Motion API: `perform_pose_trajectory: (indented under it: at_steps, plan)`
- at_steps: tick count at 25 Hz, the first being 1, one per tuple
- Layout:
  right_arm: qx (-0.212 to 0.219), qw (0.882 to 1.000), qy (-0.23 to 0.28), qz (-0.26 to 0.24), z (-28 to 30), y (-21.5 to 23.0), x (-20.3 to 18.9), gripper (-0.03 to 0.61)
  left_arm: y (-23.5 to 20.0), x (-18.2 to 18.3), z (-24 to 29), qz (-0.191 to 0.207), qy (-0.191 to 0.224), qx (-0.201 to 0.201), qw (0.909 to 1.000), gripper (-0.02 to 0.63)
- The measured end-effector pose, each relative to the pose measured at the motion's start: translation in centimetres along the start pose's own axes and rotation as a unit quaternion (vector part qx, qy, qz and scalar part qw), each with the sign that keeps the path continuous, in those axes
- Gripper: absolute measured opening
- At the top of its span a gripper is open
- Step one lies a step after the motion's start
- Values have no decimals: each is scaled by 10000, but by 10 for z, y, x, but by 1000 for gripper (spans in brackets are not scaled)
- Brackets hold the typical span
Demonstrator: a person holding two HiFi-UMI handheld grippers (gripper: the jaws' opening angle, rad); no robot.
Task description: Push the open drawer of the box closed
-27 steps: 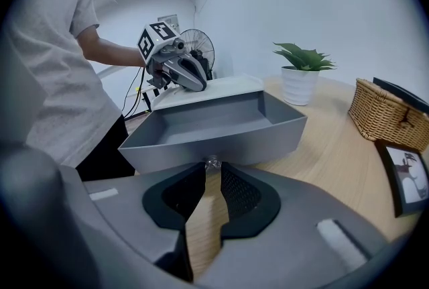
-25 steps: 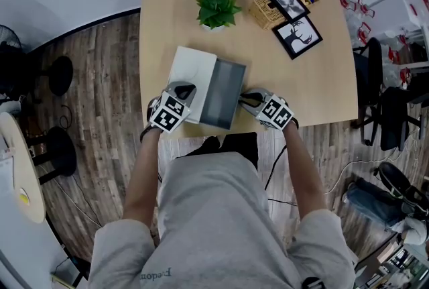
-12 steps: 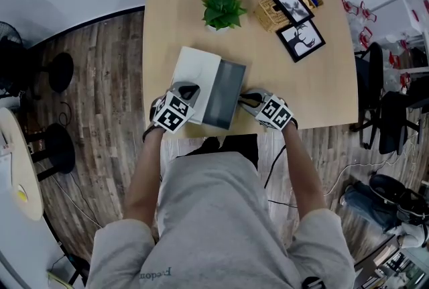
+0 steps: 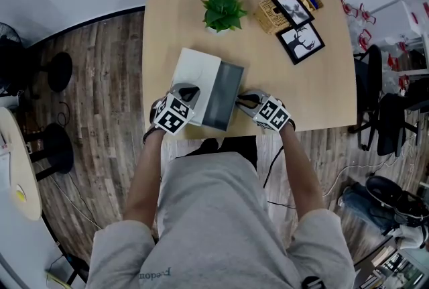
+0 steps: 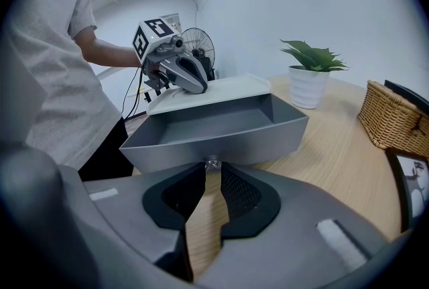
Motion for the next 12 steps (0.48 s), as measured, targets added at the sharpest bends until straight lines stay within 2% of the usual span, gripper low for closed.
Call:
perform_pose_trajectory:
  at_steps: [12]
  plan:
    - [3,10000,24,12,9,-2,8,74,0,0,-1,6,10,-12,10000,54]
Point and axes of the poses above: the fingertips, and each gripper's own axes: z forward along the fingers, y to its right, x out of its top, the point moved 2 cm from there along -z, backward along the fingers, and after that the axes turned 3 degrees about -x, right-handed, at the moved point
